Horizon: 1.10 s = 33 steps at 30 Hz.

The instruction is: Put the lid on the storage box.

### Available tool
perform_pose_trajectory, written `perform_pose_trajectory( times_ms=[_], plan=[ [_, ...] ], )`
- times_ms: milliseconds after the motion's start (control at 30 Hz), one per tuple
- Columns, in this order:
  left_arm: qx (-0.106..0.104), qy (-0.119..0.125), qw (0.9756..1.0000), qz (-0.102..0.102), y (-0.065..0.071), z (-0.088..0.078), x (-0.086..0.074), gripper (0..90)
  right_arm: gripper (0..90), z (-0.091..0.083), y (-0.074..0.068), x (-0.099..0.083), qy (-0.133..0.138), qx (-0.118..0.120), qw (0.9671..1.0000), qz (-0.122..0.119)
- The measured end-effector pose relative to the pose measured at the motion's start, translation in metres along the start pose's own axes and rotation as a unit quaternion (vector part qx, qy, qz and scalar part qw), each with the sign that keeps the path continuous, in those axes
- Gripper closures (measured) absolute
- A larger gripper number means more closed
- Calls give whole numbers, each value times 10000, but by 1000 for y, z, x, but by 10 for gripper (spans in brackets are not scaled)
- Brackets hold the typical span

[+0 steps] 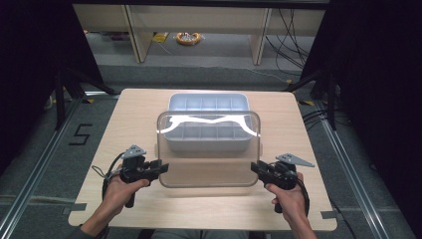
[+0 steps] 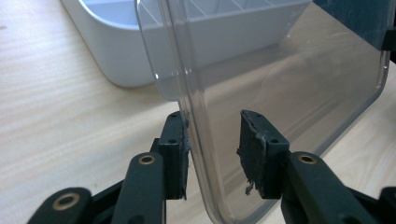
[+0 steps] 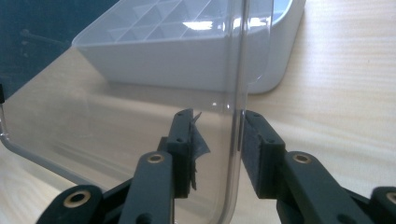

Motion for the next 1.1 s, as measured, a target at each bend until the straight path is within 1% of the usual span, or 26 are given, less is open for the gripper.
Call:
perform_pose_trajectory(
  times_ms=[33,67,133,167,200,267,300,333,367,400,433,500,567,600,633,667,700,800,833,867,900,933,967,1033,1067,1100],
  plan=[
    [0,0,10000,0,0,0,0,623,670,0,0,0,0,0,10000,0],
    [15,12,10000,14,-1,1,4,622,668,4,4,8,112,40,9997,-194],
    [39,43,10000,15,-2,3,11,621,668,6,5,12,135,17,9997,-196],
    [42,38,10000,42,-3,4,15,621,668,8,4,20,194,6,9998,-14],
    [62,73,10000,-13,-5,6,23,621,667,9,6,26,227,28,9997,-93],
    [57,35,10000,38,-7,7,27,620,667,12,7,31,298,17,9995,-143],
    [63,106,9999,-31,-7,10,31,620,666,11,3,35,236,28,9997,87],
    [114,117,9999,-30,-9,11,36,619,665,14,7,41,334,-2,9993,-162],
    [180,166,9997,-75,-13,15,44,615,663,18,4,50,364,-37,9993,-50],
    [180,166,9997,-75,-13,15,44,613,663,18,4,50,364,-37,9993,-50],
    [213,163,9996,-51,-18,18,50,612,661,23,6,59,432,-63,9988,-207],
    [242,241,9992,-193,-21,21,57,612,661,27,6,66,461,-119,9986,-217],
    [239,231,9992,-228,-22,22,59,612,660,28,5,69,440,-119,9989,-136],
    [237,247,9991,-252,-23,24,61,610,658,31,3,72,353,-205,9992,47],
    [252,207,9992,-221,-25,24,63,610,658,31,3,72,353,-205,9992,47],
    [265,176,9993,-192,-27,26,66,608,657,35,8,78,422,-205,9987,-173],
    [265,176,9993,-192,-27,26,66,608,657,35,8,78,422,-205,9987,-173],
    [325,248,9988,-281,-29,30,73,605,656,39,8,83,492,-175,9985,-136],
    [355,258,9987,-273,-30,32,75,603,655,41,7,85,431,-257,9987,24],
    [343,196,9990,-229,-32,33,76,603,655,41,7,85,431,-257,9987,24],
    [368,258,9985,-305,-33,36,79,602,653,45,12,89,464,-275,9984,-150],
    [386,231,9985,-306,-34,37,80,602,653,45,12,89,464,-275,9984,-150],
    [400,237,9984,-308,-35,39,82,599,651,46,12,90,434,-311,9986,-54],
    [427,190,9985,-284,-37,42,86,595,646,52,14,94,488,-366,9981,-65],
    [432,240,9982,-347,-38,44,89,593,643,56,17,98,451,-403,9981,-61],
    [444,249,9980,-378,-39,45,91,592,642,57,15,99,431,-440,9981,78]
  ],
)
Point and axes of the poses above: each handheld gripper's, and its own axes: z roughly forward along the jaws, x roughly out of its top, y roughly to its right, the point moved 8 cm from there along z, roughly forward along the jaws, and after that the axes turned 7 degrees about y, right-handed, at the moved point
